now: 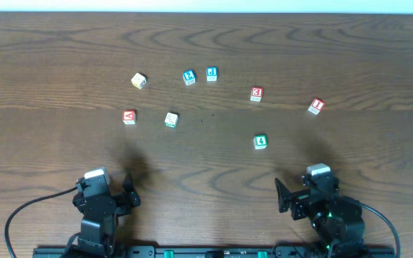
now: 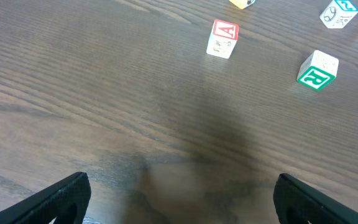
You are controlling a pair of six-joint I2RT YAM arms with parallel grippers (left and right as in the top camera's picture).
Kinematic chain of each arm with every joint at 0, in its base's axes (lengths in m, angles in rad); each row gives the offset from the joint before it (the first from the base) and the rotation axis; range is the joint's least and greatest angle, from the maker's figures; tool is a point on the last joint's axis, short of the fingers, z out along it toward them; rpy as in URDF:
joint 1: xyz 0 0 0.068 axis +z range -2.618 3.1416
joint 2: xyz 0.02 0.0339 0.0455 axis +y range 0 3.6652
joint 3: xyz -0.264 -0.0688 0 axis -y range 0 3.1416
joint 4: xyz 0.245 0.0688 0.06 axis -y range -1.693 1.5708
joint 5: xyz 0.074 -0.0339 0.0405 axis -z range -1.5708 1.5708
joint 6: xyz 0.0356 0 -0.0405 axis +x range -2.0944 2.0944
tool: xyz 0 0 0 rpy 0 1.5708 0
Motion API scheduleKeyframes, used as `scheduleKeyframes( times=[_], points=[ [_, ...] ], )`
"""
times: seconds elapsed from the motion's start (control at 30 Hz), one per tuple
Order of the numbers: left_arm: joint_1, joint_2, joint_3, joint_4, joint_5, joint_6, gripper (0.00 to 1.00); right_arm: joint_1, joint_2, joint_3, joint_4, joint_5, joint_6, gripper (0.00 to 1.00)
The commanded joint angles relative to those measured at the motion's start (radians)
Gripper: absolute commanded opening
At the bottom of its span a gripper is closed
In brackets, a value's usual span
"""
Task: Spell out Ai2
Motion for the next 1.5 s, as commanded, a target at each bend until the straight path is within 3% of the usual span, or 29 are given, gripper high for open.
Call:
scheduleKeyframes(
  times=[0.0,1.23,1.3,1.47],
  points=[
    [0.007,-0.006,-0.008,-0.007,-0.003,-0.014,0.95,0.01,-0.009,-0.008,-0.005,0.006,0.011,0.99],
    [0.007,-0.006,-0.008,-0.007,-0.003,-0.014,0.95,0.01,-0.009,-0.008,0.022,0.005,0.012,0.99],
    [0.007,-0.006,-0.008,-0.007,-0.003,-0.015,0.95,0.01,-0.009,-0.008,0.089,-0.029,0.079,0.99],
    [0.007,-0.006,-0.008,-0.007,-0.003,-0.014,0.95,0.01,-0.009,-0.008,0.149,-0.336,0.589,0.99]
  ],
)
